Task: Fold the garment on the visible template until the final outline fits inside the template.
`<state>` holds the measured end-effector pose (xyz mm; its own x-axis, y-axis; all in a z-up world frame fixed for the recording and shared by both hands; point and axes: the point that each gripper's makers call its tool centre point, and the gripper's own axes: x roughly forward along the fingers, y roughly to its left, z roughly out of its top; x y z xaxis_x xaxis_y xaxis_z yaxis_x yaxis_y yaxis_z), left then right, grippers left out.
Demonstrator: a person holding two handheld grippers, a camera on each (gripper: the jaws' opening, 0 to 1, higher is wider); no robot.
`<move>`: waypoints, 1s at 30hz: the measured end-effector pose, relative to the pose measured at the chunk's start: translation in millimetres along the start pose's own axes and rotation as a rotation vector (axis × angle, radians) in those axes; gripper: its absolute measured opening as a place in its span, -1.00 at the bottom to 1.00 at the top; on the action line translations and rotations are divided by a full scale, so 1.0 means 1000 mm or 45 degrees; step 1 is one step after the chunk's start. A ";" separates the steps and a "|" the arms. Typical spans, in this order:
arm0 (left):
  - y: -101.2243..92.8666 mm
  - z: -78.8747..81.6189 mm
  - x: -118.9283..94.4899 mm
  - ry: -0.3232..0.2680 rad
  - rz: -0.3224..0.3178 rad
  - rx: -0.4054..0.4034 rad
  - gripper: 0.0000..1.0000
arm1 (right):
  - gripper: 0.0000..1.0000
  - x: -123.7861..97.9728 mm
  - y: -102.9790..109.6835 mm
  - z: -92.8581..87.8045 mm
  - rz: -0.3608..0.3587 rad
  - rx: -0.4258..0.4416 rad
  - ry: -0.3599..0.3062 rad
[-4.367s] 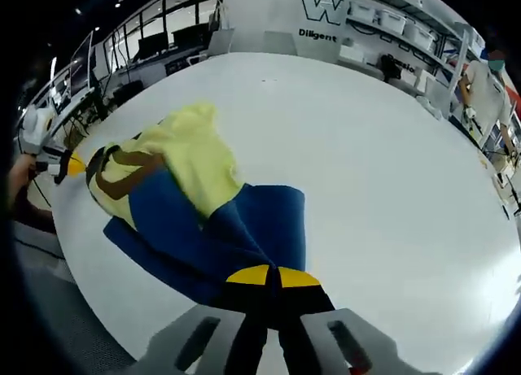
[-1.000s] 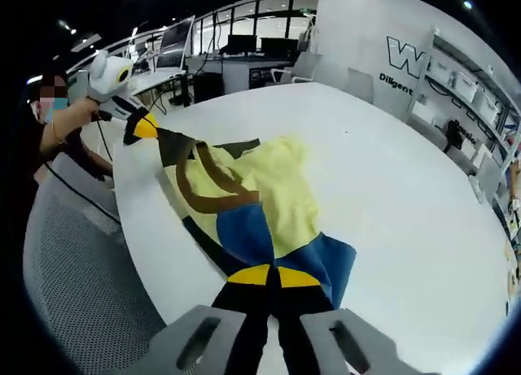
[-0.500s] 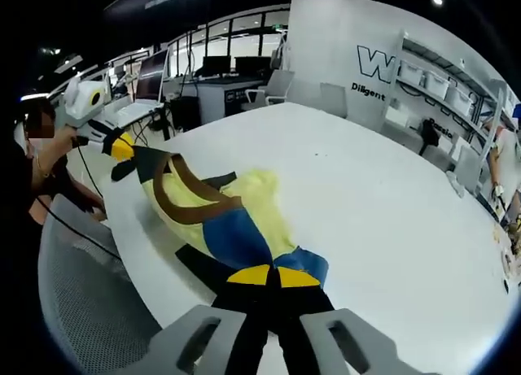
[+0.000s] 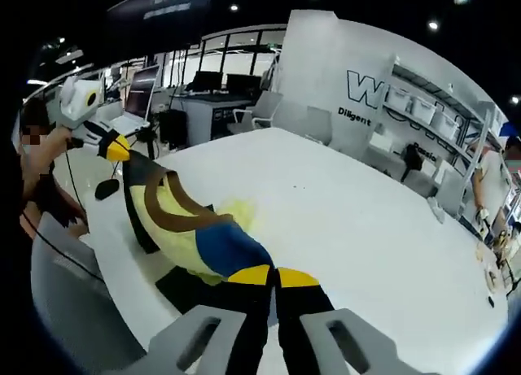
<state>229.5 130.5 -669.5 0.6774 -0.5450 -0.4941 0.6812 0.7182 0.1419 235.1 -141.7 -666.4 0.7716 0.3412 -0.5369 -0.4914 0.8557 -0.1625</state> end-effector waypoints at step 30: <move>0.133 0.041 0.141 0.114 0.181 -0.136 -1.00 | -1.00 0.139 -0.083 0.067 -0.112 0.031 0.100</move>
<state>427.5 131.4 -684.9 0.7341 -0.3979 -0.5503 0.5441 0.8295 0.1261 410.4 -139.4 -672.6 0.7766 0.2338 -0.5850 -0.4126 0.8905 -0.1919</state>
